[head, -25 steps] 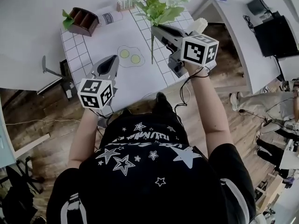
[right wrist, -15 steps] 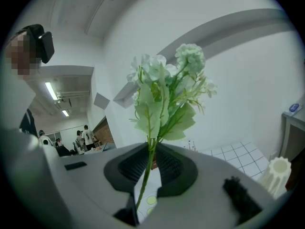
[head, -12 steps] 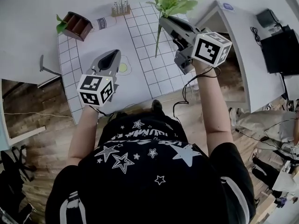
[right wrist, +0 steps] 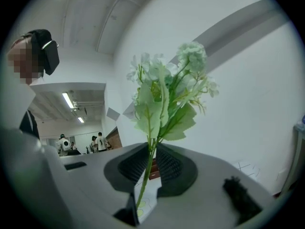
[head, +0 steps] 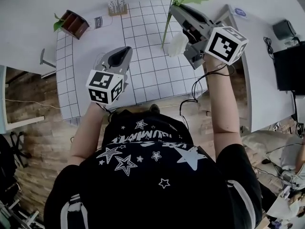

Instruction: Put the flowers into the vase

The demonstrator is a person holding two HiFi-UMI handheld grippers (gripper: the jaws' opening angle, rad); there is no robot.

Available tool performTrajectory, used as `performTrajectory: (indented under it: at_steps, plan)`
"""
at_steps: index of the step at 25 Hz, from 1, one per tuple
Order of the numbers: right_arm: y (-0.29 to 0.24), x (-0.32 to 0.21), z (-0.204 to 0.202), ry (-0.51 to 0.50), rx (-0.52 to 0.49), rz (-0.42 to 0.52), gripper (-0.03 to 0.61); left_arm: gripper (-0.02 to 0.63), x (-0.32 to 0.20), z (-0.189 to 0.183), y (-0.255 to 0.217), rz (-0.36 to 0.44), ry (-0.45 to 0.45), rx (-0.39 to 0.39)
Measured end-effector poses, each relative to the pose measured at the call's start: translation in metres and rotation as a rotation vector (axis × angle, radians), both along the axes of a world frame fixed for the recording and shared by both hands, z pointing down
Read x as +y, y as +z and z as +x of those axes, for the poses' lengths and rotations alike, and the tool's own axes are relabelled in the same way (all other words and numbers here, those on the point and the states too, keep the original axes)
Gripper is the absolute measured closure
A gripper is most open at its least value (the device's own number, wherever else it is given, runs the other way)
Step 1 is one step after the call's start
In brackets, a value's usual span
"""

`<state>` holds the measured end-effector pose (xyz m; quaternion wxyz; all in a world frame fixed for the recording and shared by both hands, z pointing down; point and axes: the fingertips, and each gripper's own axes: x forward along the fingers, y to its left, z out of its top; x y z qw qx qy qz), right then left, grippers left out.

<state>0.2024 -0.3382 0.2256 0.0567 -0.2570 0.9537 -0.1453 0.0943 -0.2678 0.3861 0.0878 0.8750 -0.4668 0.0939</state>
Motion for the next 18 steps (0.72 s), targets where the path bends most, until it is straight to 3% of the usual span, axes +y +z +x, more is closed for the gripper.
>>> performTrajectory:
  at_steps: [4, 8, 10, 13, 18]
  plan:
    - [-0.005, -0.013, 0.036, 0.005, -0.022, 0.014, 0.523, 0.592, -0.007, 0.043, 0.002, 0.009, 0.027, -0.018]
    - [-0.010, -0.030, 0.072, 0.048, -0.012, 0.033, 0.523, 0.493, -0.017, 0.086, 0.000, 0.036, 0.054, -0.014]
    - [-0.013, -0.039, 0.086, 0.070, -0.004, 0.055, 0.523, 0.393, -0.024, 0.106, 0.000, 0.057, 0.068, -0.021]
    - [-0.011, -0.050, 0.098, 0.091, 0.012, 0.073, 0.523, 0.303, -0.036, 0.132, 0.006, 0.048, 0.106, -0.023]
    - [-0.001, -0.061, 0.104, 0.102, 0.009, 0.053, 0.523, 0.205, -0.053, 0.163, 0.020, 0.034, 0.144, -0.039]
